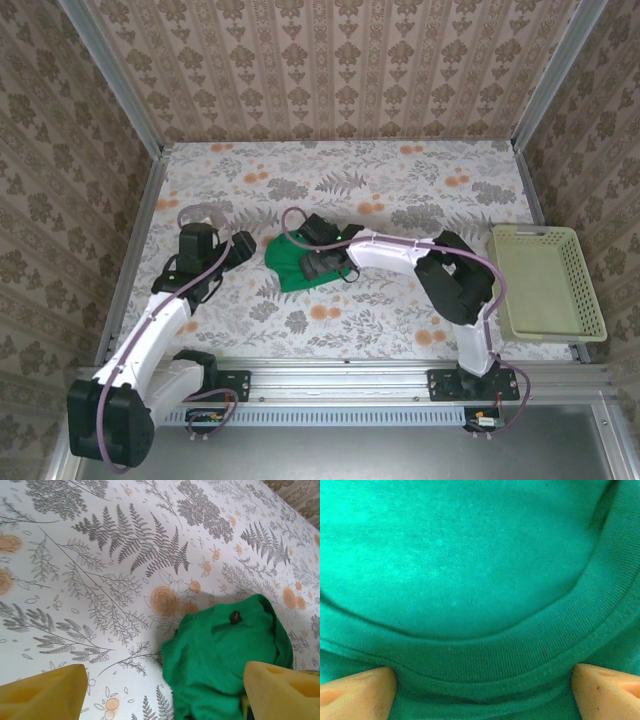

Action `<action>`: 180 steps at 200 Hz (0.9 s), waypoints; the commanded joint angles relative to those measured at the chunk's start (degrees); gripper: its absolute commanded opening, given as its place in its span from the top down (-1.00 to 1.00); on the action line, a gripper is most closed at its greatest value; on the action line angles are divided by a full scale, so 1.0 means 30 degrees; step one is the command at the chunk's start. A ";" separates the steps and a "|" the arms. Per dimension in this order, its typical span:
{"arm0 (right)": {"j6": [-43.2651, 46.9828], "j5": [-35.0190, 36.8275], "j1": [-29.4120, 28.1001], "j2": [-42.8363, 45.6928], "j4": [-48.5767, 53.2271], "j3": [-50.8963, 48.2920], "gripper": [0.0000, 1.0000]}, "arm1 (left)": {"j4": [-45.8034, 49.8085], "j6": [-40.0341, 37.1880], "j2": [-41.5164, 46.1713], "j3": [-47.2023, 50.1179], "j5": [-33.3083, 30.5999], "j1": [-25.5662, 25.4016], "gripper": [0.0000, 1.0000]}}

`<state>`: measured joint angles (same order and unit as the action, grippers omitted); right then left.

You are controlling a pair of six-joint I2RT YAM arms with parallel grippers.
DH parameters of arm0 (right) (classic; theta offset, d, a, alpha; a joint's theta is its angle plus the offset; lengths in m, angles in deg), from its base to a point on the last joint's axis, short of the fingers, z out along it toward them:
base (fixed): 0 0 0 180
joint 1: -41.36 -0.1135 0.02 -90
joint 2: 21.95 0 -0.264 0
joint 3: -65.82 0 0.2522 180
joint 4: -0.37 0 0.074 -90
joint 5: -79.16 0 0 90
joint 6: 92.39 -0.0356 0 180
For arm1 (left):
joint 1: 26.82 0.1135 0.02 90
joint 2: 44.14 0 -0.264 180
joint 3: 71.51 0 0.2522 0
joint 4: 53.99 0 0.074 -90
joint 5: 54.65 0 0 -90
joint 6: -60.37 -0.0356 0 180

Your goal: Fold the inside-out t-shirt

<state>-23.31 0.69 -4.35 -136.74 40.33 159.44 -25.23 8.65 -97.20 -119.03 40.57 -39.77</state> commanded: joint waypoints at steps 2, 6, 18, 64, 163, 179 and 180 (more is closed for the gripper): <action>0.1018 0.1308 0.2805 -0.0676 0.2230 0.1029 -0.81 | 0.1160 -0.0704 0.0747 0.0178 0.0133 0.0565 -0.69; 0.1515 0.1309 0.3437 -0.0731 0.2550 0.1268 -0.80 | 0.1184 -0.0722 0.0794 0.0178 0.0194 0.0607 -0.70; 0.2768 0.1333 0.4753 -0.0797 0.3042 0.1848 -0.79 | 0.1216 -0.0738 0.0975 0.0230 0.0275 0.0769 -0.70; 0.5922 0.1208 1.0221 -0.2311 0.5563 0.5136 -0.79 | 0.1157 -0.0774 0.1582 0.0567 0.0730 0.1391 -0.72; 0.9846 -0.0362 1.1966 0.1319 0.2825 0.3644 -0.74 | 0.1542 -0.1139 0.2144 0.0852 0.1756 0.2707 -0.76; 1.1229 -0.0411 1.1218 0.1504 0.2610 0.3159 -0.75 | 0.1527 -0.1133 0.2052 0.0823 0.1864 0.2728 -0.76; 1.1285 -0.0413 1.1177 0.1499 0.2608 0.3139 -0.75 | 0.1529 -0.1131 0.2047 0.0838 0.1865 0.2746 -0.76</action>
<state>2.45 1.60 33.38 -135.77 51.28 170.82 -21.29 6.12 -91.32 -117.00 44.63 -31.97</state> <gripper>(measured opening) 0.872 0.880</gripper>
